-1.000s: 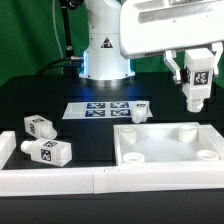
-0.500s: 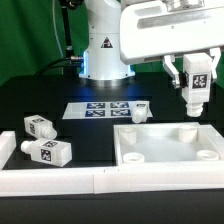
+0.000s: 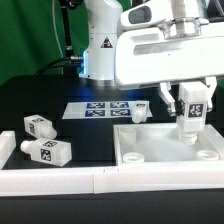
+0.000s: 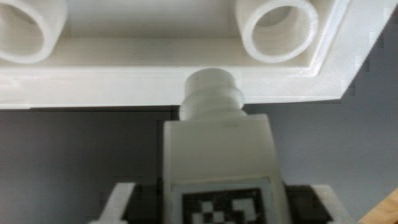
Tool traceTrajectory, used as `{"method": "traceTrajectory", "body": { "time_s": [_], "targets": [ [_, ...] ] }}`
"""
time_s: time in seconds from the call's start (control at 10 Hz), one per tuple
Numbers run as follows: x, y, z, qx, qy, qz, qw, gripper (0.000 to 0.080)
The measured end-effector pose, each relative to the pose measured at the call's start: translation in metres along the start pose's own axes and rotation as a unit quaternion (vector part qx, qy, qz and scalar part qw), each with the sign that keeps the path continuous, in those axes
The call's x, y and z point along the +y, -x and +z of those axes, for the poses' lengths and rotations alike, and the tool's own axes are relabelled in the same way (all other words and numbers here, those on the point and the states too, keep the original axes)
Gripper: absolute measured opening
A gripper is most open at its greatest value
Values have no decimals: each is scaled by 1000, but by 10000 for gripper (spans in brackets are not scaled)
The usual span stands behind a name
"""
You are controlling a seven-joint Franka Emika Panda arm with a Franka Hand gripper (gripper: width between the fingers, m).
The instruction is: Assemble one leg
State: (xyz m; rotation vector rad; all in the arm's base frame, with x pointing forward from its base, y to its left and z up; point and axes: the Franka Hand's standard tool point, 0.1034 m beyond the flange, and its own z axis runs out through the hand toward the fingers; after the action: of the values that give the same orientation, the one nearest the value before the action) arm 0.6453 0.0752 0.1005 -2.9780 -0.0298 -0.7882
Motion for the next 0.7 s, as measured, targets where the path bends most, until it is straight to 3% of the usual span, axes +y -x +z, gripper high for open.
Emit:
{"method": "traceTrajectory", "body": {
  "time_s": [0.4, 0.7],
  "targets": [
    [-1, 1, 1, -1, -1, -1, 1000, 281],
    [-28, 13, 11, 0, -9, -18, 1000, 281]
  ]
}}
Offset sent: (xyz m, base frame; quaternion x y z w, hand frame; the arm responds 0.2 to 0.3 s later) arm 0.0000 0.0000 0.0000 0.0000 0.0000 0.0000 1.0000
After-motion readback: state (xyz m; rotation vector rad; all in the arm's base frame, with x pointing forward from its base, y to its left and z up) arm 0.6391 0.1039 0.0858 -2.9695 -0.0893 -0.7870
